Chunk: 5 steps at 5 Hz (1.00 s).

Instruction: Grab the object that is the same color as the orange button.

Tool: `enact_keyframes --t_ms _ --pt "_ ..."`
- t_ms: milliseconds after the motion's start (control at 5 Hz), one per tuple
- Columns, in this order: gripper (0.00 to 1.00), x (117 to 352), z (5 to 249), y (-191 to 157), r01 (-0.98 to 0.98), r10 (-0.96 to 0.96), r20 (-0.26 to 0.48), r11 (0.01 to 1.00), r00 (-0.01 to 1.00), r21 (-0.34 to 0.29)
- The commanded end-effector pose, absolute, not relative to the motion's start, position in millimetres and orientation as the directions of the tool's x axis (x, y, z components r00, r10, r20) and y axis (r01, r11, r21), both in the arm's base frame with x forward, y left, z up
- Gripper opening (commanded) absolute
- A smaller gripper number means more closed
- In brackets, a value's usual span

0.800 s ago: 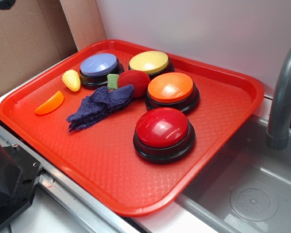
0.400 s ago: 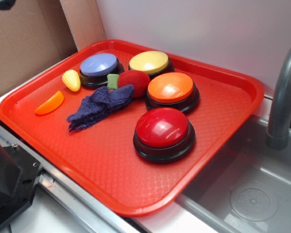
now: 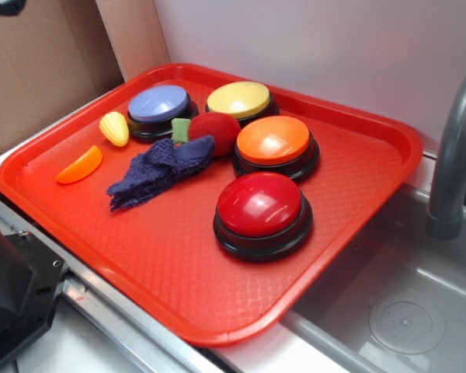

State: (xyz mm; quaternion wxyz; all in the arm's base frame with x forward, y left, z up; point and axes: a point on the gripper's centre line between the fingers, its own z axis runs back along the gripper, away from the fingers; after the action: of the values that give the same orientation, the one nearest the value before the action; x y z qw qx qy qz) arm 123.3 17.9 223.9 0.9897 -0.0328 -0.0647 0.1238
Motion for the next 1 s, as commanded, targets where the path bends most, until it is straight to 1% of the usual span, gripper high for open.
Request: enact_keyframes --t_ms 0,200,600,800 --pt "1.00 140.3 187.4 63.9 -0.297 0.328 0.195 0.939 0.924 -0.170" --pt "1.00 150.7 162.2 83.3 -0.386 0.400 0.206 0.917 0.893 -0.104" --pt "1.00 166.6 110.5 105.9 -0.474 0.482 0.202 0.876 0.852 -0.091" --pt "1.00 174.0 89.1 110.1 -0.505 0.511 0.215 0.859 0.832 -0.083"
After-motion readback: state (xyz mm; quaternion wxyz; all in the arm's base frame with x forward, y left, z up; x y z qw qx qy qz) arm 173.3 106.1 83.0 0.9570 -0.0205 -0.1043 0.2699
